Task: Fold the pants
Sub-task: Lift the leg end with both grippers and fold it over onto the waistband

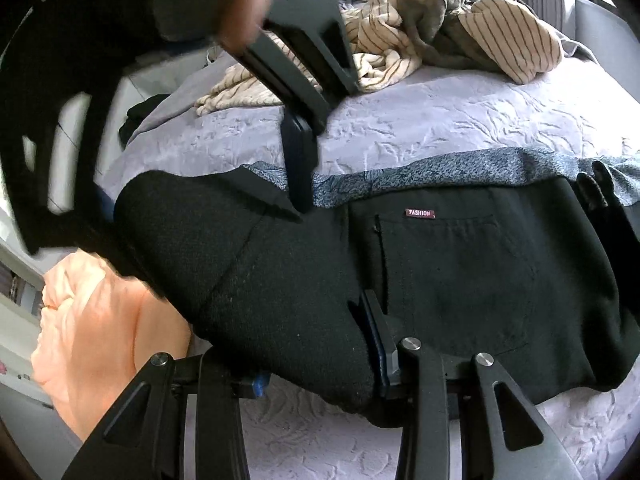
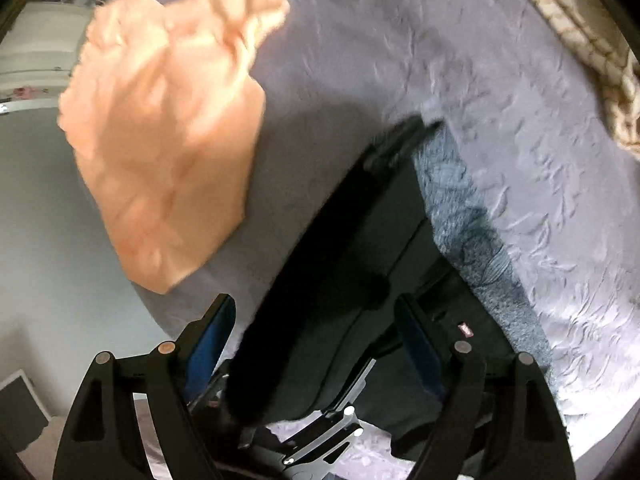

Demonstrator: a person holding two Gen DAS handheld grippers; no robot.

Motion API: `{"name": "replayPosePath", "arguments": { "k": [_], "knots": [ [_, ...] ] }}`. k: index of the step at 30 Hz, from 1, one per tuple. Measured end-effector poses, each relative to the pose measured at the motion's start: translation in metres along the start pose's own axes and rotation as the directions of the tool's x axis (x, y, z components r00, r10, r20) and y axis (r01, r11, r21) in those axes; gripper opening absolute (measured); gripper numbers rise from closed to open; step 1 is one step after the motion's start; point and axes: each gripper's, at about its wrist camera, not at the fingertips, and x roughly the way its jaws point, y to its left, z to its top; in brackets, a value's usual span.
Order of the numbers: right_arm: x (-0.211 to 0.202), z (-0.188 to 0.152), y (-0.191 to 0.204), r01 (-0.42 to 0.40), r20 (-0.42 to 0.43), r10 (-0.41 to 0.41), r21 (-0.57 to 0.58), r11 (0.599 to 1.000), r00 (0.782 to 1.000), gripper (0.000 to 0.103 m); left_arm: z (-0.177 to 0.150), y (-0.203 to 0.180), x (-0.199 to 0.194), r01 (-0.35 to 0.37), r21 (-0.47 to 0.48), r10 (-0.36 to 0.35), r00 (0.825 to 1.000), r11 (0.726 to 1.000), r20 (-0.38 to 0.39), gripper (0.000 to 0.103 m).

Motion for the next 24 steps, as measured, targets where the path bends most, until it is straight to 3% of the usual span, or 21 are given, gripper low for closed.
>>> {"name": "replayPosePath", "arguments": {
  "k": [2,3,6,8,12,14,15,16,18,24],
  "knots": [
    [0.002,-0.006,-0.009,-0.041,0.003,0.041,0.012,0.999,0.999,0.036,0.002,-0.001,-0.002,0.013,0.001,-0.013,1.000,1.000,-0.018,0.040],
    [-0.002,-0.011,-0.014,-0.062,0.023,0.061,0.023,0.998,0.998,0.024,0.004,-0.002,-0.007,0.018,0.007,-0.018,1.000,1.000,-0.002,0.040],
    [-0.026,-0.036,-0.037,-0.152,0.127,0.146,0.038,0.988,0.981,0.020,0.015,-0.013,-0.031,0.022,0.056,-0.026,0.998,0.998,0.056,0.040],
    [-0.044,-0.061,-0.057,-0.246,0.208,0.231,0.046,0.968,0.950,0.020,0.023,-0.020,-0.047,0.035,0.077,-0.041,0.995,0.996,0.086,0.040],
    [-0.078,-0.120,-0.098,-0.422,0.378,0.374,0.050,0.905,0.847,0.020,0.044,-0.046,-0.083,0.058,0.126,-0.076,0.986,0.990,0.145,0.041],
    [-0.091,-0.154,-0.121,-0.495,0.461,0.420,0.048,0.868,0.781,0.020,0.056,-0.063,-0.103,0.072,0.156,-0.099,0.980,0.985,0.173,0.041],
    [-0.098,-0.177,-0.135,-0.535,0.511,0.441,0.043,0.844,0.737,0.020,0.063,-0.074,-0.112,0.084,0.171,-0.116,0.976,0.982,0.185,0.041],
    [-0.101,-0.189,-0.144,-0.552,0.536,0.449,0.039,0.833,0.715,0.020,0.068,-0.082,-0.118,0.095,0.182,-0.130,0.973,0.979,0.192,0.041],
    [-0.111,-0.231,-0.170,-0.592,0.609,0.457,0.027,0.805,0.648,0.020,0.077,-0.105,-0.133,0.128,0.210,-0.171,0.964,0.969,0.202,0.041],
    [-0.104,-0.335,-0.248,-0.683,0.746,0.436,0.034,0.730,0.504,0.021,0.093,-0.194,-0.156,0.209,0.331,-0.278,0.944,0.920,0.178,0.041]
  ]
}}
